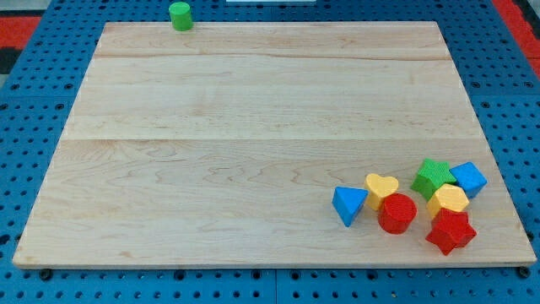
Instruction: Move the yellow hexagon to the top left side
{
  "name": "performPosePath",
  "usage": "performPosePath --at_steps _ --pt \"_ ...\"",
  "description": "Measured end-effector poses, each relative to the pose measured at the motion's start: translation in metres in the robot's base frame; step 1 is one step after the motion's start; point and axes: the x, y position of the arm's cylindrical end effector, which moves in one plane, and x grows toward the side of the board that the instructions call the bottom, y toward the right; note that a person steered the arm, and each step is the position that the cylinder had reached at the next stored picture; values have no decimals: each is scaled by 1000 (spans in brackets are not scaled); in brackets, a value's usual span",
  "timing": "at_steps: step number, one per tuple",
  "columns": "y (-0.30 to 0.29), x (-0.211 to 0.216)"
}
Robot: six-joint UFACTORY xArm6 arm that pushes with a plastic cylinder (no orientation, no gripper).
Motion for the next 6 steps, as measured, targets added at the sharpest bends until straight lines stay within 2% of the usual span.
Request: performPosePath --at_steps 2,4,5,6 --pt "-89 27" --pt "-168 8" --pt "-146 -2" --pt "-99 -5"
